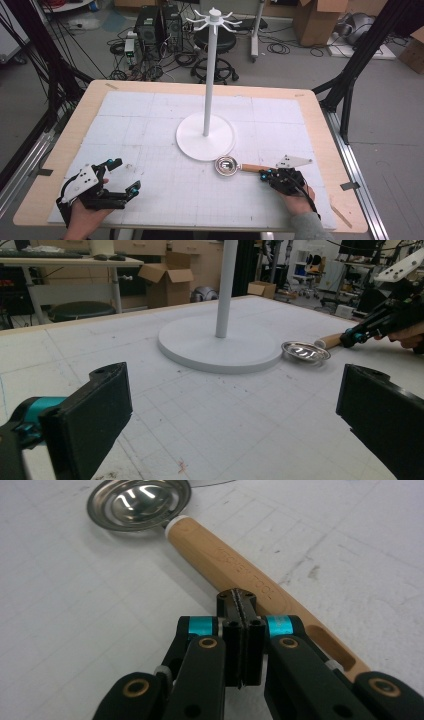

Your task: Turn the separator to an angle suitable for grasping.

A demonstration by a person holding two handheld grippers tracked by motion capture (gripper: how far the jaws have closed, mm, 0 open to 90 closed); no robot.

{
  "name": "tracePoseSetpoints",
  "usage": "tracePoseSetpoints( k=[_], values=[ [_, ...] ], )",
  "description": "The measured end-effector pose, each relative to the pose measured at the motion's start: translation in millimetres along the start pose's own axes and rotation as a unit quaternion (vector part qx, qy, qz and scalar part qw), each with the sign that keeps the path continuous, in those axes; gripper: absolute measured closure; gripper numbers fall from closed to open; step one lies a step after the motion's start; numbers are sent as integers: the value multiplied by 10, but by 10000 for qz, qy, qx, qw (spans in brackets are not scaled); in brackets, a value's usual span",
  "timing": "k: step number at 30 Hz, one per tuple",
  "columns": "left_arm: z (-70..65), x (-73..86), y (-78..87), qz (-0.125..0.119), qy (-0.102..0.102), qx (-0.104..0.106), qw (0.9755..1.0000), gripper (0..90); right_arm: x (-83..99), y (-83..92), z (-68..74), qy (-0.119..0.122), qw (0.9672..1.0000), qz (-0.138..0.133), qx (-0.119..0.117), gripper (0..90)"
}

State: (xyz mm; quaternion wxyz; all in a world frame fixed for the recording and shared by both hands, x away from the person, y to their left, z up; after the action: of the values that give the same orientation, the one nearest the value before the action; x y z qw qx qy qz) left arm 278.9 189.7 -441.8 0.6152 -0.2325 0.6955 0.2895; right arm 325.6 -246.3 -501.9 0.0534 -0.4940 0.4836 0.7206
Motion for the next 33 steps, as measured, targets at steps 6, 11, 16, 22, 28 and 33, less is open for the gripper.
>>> tracePoseSetpoints(
  k=[6,11,16,22,28,33],
  values=[
    [5,2,11,6,-14,-17,10000,18,-27,-30,-71,-60,9999,8,118,900],
    [3,-3,12,0,-16,-10,10000,18,-41,-39,-92,-58,9999,3,161,900],
    [8,4,3,-3,12,-5,10000,18,-225,95,-5,-181,9991,-366,-85,900],
    [-6,-22,-14,-30,-12,23,10000,18,-461,-80,205,91,9993,-329,-162,900],
    [5,-16,-34,-29,6,34,10000,18,-529,-247,171,-21,9996,-266,-79,900],
    [-8,-14,-39,-15,-12,62,10000,18,-578,-368,142,-79,9998,-202,-13,900]
  ],
)
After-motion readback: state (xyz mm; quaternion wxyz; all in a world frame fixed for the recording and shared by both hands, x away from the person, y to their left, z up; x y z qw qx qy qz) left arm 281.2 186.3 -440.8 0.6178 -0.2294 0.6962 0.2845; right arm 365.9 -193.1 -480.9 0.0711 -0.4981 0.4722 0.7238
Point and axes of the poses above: each handheld gripper's, and its own axes: y roughly backward along the jaws, x roughly out of its underside, z roughly to its left, the point moved 8 cm from there along -y, roughly forward along the jaws, and after that the axes turned 2 degrees about x, right-handed, at the moved point
